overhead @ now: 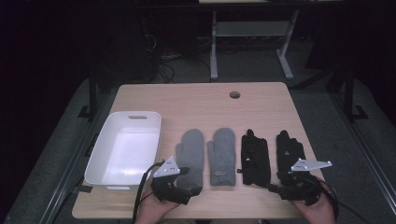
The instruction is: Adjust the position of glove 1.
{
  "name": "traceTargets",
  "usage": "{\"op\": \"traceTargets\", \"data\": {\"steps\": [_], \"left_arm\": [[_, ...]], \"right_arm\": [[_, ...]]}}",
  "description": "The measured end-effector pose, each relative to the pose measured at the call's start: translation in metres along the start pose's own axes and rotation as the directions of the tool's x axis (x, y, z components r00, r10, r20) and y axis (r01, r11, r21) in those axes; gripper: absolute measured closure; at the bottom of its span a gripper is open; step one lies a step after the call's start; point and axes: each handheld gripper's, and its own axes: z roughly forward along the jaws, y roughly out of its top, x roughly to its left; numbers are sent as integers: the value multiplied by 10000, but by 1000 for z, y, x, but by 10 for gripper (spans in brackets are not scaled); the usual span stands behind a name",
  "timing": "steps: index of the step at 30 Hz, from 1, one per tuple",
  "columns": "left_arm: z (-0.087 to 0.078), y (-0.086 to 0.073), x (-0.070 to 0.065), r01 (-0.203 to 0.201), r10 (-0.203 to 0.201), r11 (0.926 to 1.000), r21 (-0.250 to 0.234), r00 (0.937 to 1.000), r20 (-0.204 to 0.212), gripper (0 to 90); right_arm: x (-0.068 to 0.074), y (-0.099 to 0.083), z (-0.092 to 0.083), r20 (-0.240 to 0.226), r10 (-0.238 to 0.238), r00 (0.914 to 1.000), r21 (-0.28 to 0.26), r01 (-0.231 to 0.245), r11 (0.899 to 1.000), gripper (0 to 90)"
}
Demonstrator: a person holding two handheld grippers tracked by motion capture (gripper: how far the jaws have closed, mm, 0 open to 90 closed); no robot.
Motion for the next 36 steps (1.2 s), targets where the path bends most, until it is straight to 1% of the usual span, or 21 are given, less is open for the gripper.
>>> {"op": "traceTargets", "data": {"steps": [3, 4, 8, 10, 11, 15, 16, 17, 19, 20, 22, 23, 24, 25, 26, 28, 29, 31, 32, 33, 36], "left_arm": [[0, 0, 0, 30, -30, 10000, -33, 10000, -2, 155], [1, 0, 0, 28, -28, 10000, -31, 10000, -38, 155], [1, -1, -1, -77, 78, 9999, 88, 9999, -129, 155], [1, -2, -2, -45, 47, 9999, 103, 9998, -175, 155], [0, -3, -2, -15, 17, 10000, 93, 9998, -210, 155], [-4, -2, -1, 60, -61, 10000, -45, 9996, -274, 155], [-4, -2, -1, 60, -61, 10000, -45, 9996, -274, 155], [-4, -2, -1, 12, -14, 10000, -58, 9995, -309, 155], [-5, -1, -1, -15, 13, 10000, -43, 9995, -330, 155], [-5, -1, -1, -5, 3, 10000, -75, 9995, -321, 155], [-5, -1, -1, -13, 10, 10000, -73, 9994, -339, 155], [-6, -2, -1, 12, -14, 10000, -64, 9994, -355, 155], [-6, -2, -1, 12, -14, 10000, -64, 9994, -355, 155], [-7, -1, -2, 4, -9, 9999, -133, 9993, -368, 155], [-8, -1, -2, -58, 53, 9999, -146, 9992, -392, 155], [-9, -1, -2, 15, -24, 9998, -214, 9992, -406, 155], [-10, 0, -1, -41, 32, 9998, -202, 9992, -409, 155], [-10, -1, -1, 13, -28, 9995, -300, 9988, -489, 155], [-11, -1, -1, -34, 16, 9995, -316, 9984, -566, 155], [-11, 0, -1, -40, 21, 9995, -307, 9981, -623, 155], [-11, -1, -1, 63, -84, 9992, -389, 9986, -526, 155]], "right_arm": [[2, 1, 0, -132, -60, 9999, -23, 60, 10000, 316], [4, 3, 0, -167, -292, 9994, -47, 291, 9996, 316], [8, 6, 2, -255, -591, 9979, -92, 589, 9982, 308], [10, 7, 2, -224, -549, 9982, -54, 548, 9985, 303], [14, 11, 1, -331, -675, 9972, -182, 669, 9976, 302], [20, 23, 1, -419, -1002, 9941, -268, 992, 9947, 299], [20, 23, 1, -419, -1002, 9941, -268, 992, 9947, 299], [24, 30, 0, -589, -936, 9939, -335, 917, 9952, 299], [24, 33, 0, -590, -1058, 9926, -417, 1035, 9938, 299], [27, 40, 1, -576, -1146, 9917, -305, 1130, 9931, 298], [27, 43, 1, -582, -1190, 9912, -261, 1176, 9927, 297], [26, 50, 3, -523, -1384, 9890, -82, 1381, 9904, 297], [26, 50, 3, -523, -1384, 9890, -82, 1381, 9904, 297], [27, 57, 6, -525, -1417, 9885, 109, 1425, 9897, 291], [27, 61, 7, -534, -1565, 9862, 132, 1574, 9874, 291], [28, 64, 9, -568, -1544, 9864, 219, 1559, 9875, 292], [29, 68, 11, -603, -1628, 9848, 255, 1646, 9860, 291], [33, 78, 14, -693, -1840, 9805, 470, 1875, 9811, 292], [33, 78, 14, -693, -1840, 9805, 470, 1875, 9811, 292], [35, 83, 16, -719, -2069, 9757, 624, 2115, 9754, 292], [35, 87, 17, -832, -2058, 9750, 700, 2118, 9748, 293]]}}
